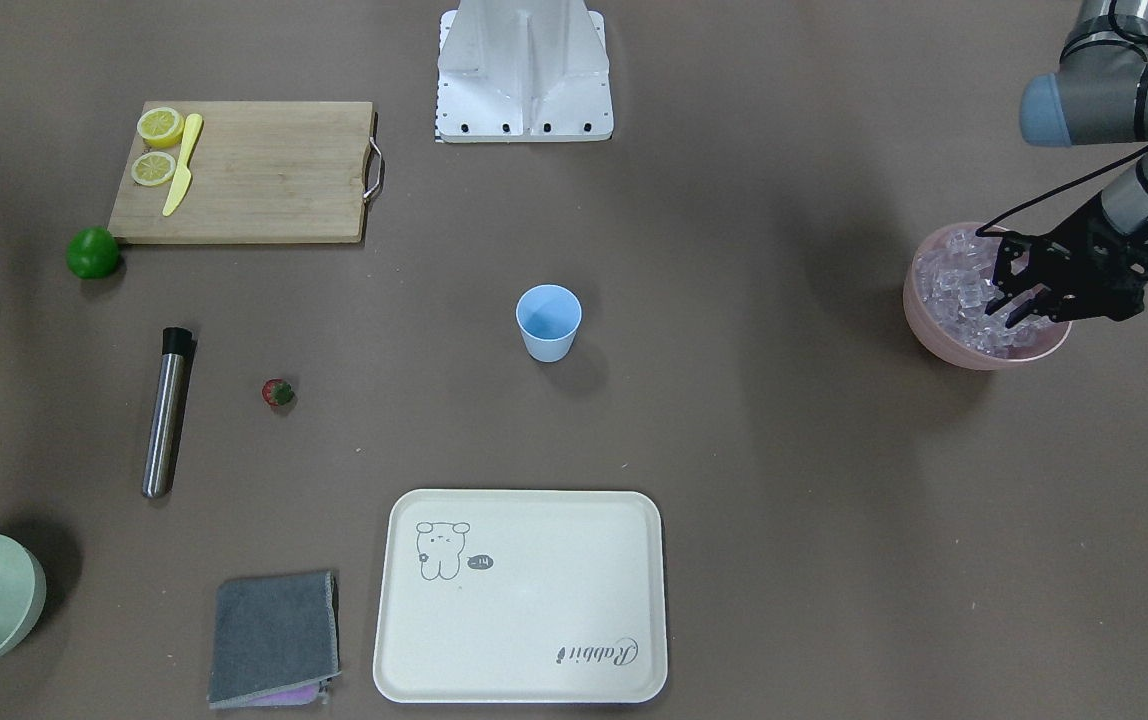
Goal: Mash ice and strawberries in cup
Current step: 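Carry the ice cube with the left gripper over the light-blue cup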
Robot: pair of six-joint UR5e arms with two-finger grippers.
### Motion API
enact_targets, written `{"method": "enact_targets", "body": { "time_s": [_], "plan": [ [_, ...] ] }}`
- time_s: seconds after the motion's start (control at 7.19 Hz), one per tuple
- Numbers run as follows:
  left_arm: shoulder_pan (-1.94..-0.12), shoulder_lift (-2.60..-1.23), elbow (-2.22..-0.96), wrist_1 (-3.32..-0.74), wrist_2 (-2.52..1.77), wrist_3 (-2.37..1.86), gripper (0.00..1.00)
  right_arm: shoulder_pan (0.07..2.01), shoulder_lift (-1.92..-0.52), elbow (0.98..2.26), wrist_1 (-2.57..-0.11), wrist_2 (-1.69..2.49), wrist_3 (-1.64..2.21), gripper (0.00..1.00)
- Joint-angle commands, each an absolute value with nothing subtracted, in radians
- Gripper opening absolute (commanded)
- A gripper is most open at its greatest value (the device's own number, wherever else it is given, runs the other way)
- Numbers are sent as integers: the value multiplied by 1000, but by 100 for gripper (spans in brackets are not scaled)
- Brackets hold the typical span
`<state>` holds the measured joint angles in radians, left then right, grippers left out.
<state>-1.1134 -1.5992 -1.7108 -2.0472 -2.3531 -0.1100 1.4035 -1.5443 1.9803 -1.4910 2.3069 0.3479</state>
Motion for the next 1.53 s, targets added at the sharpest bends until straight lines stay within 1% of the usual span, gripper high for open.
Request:
{"method": "enact_targets", "body": {
  "time_s": [0.0, 0.28, 0.42, 0.7, 0.97, 1.11, 1.39],
  "plan": [
    [-1181, -1710, -1709, -1987, -2449, -115, 0, 1391, -1543, 1980, -1491, 2328, 351, 100],
    [-1190, -1826, -1707, -1930, -2476, -167, 0, 1379, -1542, 1979, -1491, 2336, 353, 100],
    [-1183, -1892, -1710, -1934, -2477, -283, 0, 1373, -1540, 1976, -1491, 2336, 353, 100],
    [-1126, -1980, -1724, -1956, -2476, -470, 0, 1362, -1539, 1976, -1491, 2335, 353, 100],
    [-1042, -2057, -1717, -1989, -2453, -613, 0, 1351, -1532, 1971, -1491, 2332, 353, 100],
    [-984, -2087, -1721, -1997, -2375, -677, 0, 1351, -1532, 1970, -1491, 2332, 353, 100],
    [-834, -2105, -1717, -2113, -2208, -820, 0, 1351, -1534, 1971, -1491, 2329, 353, 100]
  ]
}}
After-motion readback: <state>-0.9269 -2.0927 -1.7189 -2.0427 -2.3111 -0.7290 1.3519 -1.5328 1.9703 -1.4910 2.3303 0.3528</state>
